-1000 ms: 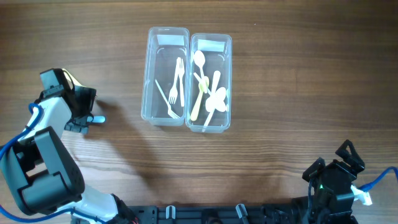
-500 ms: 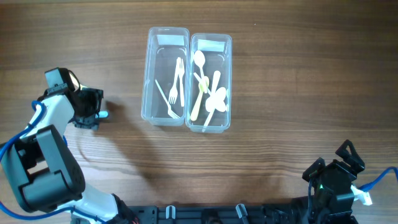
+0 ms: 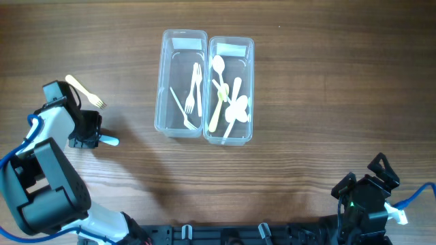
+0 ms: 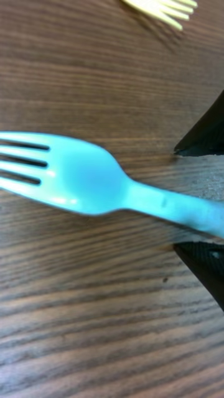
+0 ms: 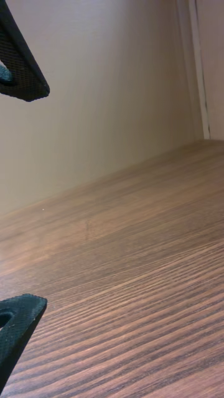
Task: Pack container
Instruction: 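Reach left gripper to the light blue fork and grasp it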
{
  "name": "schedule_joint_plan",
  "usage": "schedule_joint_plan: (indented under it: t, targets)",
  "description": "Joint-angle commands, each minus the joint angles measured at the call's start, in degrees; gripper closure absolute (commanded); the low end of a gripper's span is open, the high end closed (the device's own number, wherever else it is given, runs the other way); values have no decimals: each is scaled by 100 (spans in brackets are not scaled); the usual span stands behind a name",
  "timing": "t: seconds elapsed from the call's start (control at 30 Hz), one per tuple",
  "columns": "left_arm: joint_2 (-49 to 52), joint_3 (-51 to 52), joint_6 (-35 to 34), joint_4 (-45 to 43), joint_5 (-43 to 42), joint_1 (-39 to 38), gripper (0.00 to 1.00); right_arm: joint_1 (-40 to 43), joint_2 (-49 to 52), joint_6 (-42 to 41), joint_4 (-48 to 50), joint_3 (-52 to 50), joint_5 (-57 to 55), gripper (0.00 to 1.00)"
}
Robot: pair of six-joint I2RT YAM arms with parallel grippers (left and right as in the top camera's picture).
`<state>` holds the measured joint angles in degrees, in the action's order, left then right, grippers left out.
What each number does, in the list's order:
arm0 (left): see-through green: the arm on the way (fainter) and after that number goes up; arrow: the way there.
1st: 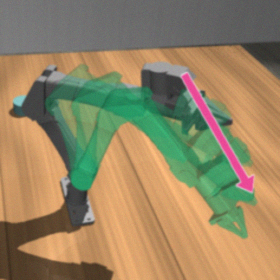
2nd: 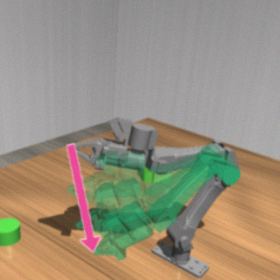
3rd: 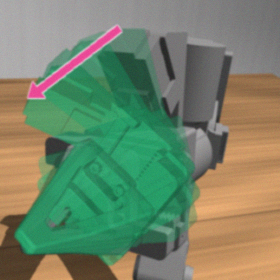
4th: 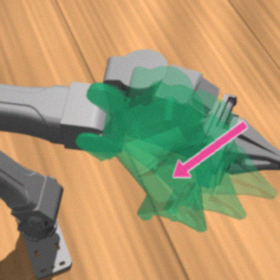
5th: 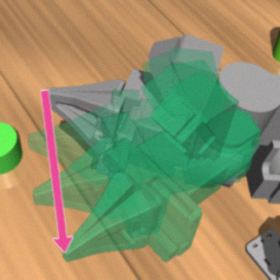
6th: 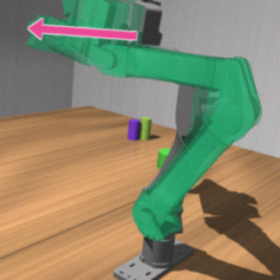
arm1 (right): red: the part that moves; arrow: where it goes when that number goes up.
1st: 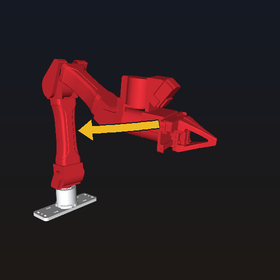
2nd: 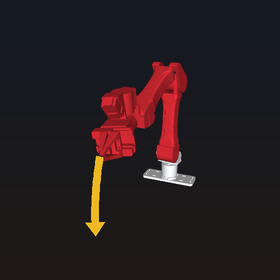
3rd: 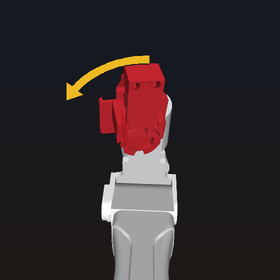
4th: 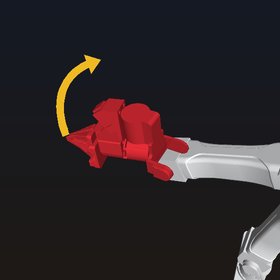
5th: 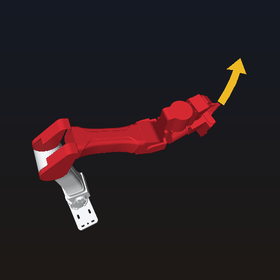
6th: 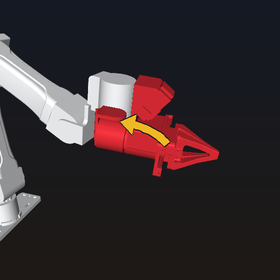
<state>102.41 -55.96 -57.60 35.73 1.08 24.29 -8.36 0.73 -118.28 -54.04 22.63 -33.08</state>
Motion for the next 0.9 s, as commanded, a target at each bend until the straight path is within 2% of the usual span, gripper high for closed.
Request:
schedule_joint_plan:
  t: [0.0, 0.1, 0.13, 0.2, 0.3, 0.4, 0.57, 0.6, 0.63, 0.73, 0.77, 0.8, 0.83, 0.87]
  targets:
    - [636, 529, 37, 79, 435, 111, 60, 2, -48, -42, -2, 22, -98, 0]
    - [636, 529, 39, 151, 435, 111, 61, 2, -48, -42, -2, 22, -96, 0]
    - [636, 529, 42, 168, 435, 111, 64, 2, -48, -42, -2, 22, -96, 0]
    - [634, 527, 68, 208, 435, 111, 84, 2, -48, -42, -2, 22, -98, 0]
    - [597, 417, 387, 240, 439, 114, 88, 2, -48, -42, -2, 22, -98, 0]
    - [330, 26, 625, 621, 485, 114, 88, 2, -48, -39, -2, 22, -96, 0]
    - [-826, -999, 647, 1694, 748, 111, 91, 2, -48, -42, -2, 22, -96, 0]
    - [-1132, -1137, 647, 1794, 758, 111, 91, 2, -48, -42, -2, 22, -96, 0]
    - [-1447, -1231, 717, 1818, 748, 111, 96, 2, -48, -42, -2, 22, -98, 0]
    - [-2573, -1322, 944, 1749, 581, 90, 96, 2, -48, -42, -2, 22, -98, 0]
    - [-2857, -1322, 944, 1735, 584, 70, 92, 2, -48, -42, -2, 22, -98, 0]
    - [-3123, -1322, 944, 1735, 584, 55, 71, 2, -48, -42, -2, 22, -96, 0]
    - [-3309, -1322, 944, 1788, 584, 37, 37, 2, -48, -42, -2, 22, -96, 0]
    - [-3429, -1320, 940, 1912, 549, -7, 21, 2, -48, -42, -2, 22, -96, 0]
